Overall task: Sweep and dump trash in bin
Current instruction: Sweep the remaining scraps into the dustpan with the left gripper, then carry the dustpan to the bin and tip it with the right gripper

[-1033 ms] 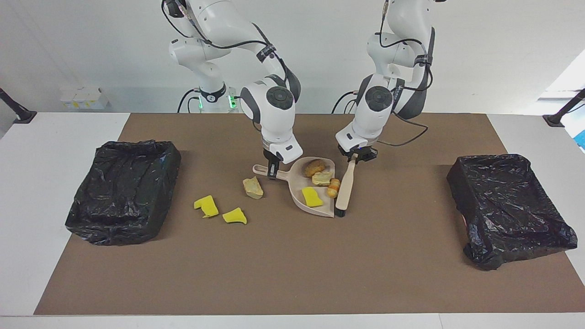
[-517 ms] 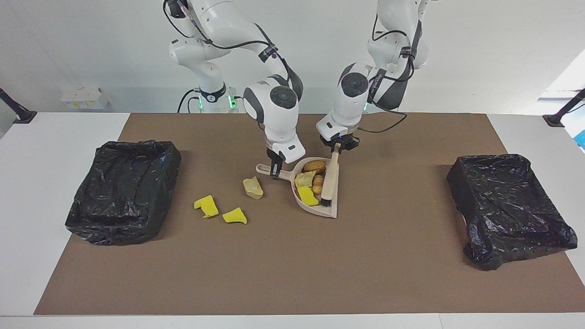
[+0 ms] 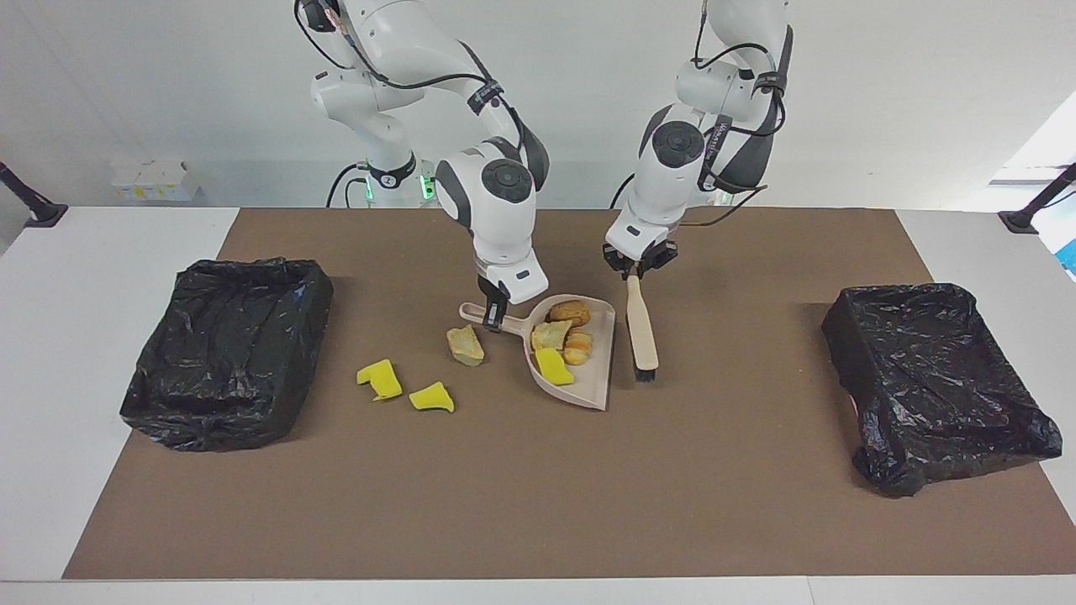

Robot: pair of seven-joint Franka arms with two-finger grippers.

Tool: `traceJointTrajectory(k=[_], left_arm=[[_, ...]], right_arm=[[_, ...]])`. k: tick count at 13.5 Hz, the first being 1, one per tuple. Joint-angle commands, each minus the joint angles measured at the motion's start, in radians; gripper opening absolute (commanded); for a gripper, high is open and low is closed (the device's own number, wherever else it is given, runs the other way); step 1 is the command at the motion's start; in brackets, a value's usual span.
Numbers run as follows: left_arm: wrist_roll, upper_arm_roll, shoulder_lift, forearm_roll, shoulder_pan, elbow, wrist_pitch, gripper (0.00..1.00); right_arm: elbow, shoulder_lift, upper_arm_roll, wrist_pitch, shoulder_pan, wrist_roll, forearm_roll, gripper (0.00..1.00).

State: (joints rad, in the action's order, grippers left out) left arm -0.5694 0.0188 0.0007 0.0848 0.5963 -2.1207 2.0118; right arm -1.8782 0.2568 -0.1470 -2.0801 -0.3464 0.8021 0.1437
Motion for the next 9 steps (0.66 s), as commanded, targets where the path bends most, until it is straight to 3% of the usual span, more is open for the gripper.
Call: traceJointTrajectory(k=[1,5,9], left_arm=[[-0.058,0.0,-0.077,-0.002,0.007,-0.018,-0.085,0.0],[-0.127,-0.01,-0.165,-0.002,0.078,-0.128,-0.074,0.0],[-0.18,-0.016,-0.289,-0.002,0.177,-0.306,0.073,0.0]], right_arm=[[0.017,-0.063,-0.009,0.069,0.084,0.153,-0.071,0.0],[0.119,-0.067,-0.009,0.208,0.21,0.379,-0.079,0.0],[0.16,-0.068,-0.006,0.238,0.361,0.609,-0.079,0.0]])
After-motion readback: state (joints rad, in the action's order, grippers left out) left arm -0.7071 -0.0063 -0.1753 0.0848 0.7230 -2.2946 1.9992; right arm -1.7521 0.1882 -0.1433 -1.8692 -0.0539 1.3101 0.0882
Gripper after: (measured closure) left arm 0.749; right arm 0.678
